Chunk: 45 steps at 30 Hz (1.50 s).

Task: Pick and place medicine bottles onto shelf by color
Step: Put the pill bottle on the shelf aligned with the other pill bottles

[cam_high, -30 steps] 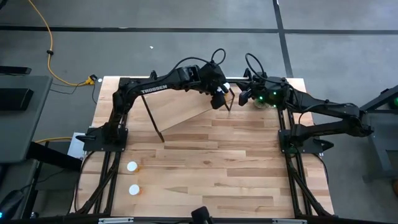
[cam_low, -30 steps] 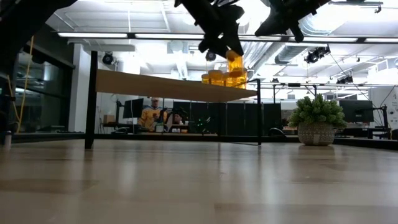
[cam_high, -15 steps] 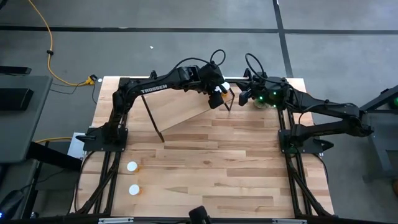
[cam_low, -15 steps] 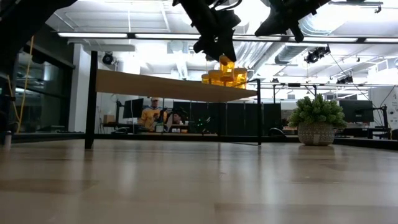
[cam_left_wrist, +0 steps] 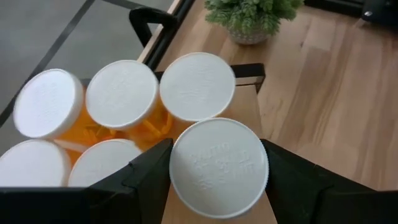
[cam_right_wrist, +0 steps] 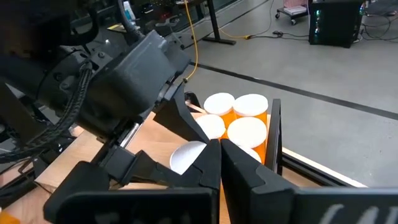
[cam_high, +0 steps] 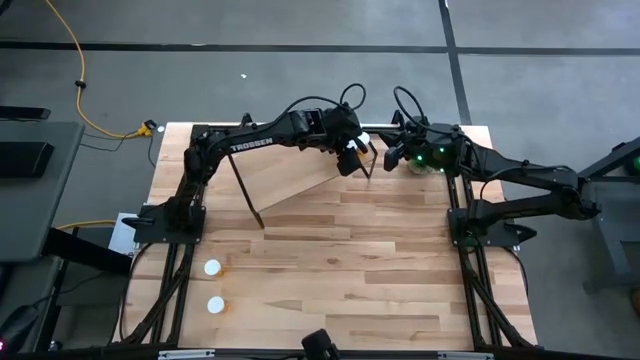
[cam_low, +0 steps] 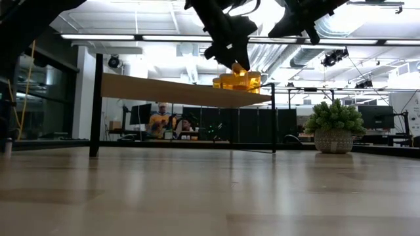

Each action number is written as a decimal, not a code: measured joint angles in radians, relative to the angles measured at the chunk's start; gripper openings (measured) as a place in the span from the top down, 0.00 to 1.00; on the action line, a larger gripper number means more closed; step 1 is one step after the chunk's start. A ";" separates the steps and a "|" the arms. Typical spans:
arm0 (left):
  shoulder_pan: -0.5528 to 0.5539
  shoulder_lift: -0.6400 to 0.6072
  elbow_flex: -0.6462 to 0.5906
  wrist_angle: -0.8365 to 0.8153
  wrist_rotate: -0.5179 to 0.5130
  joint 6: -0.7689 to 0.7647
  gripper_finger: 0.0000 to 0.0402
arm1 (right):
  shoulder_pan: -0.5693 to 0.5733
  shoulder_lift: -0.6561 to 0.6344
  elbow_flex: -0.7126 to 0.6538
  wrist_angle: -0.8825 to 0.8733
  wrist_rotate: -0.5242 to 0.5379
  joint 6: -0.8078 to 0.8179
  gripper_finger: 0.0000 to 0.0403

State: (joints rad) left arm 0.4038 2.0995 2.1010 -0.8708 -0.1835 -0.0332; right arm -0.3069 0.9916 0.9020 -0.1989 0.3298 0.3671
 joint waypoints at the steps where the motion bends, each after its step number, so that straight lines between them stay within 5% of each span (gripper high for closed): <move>1: 0.000 0.000 0.000 0.000 -0.008 -0.001 0.47 | 0.000 0.000 0.000 0.000 0.000 -0.002 1.00; 25: 0.001 0.000 0.000 0.001 -0.038 -0.061 0.47 | 0.000 0.000 0.000 0.000 -0.010 -0.006 1.00; 45: -0.002 -0.001 0.000 0.001 -0.027 -0.072 0.37 | 0.000 0.000 0.000 0.001 -0.026 -0.002 1.00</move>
State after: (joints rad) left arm 0.4017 2.0987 2.1010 -0.8701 -0.2101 -0.1054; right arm -0.3067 0.9920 0.9020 -0.1982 0.3035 0.3653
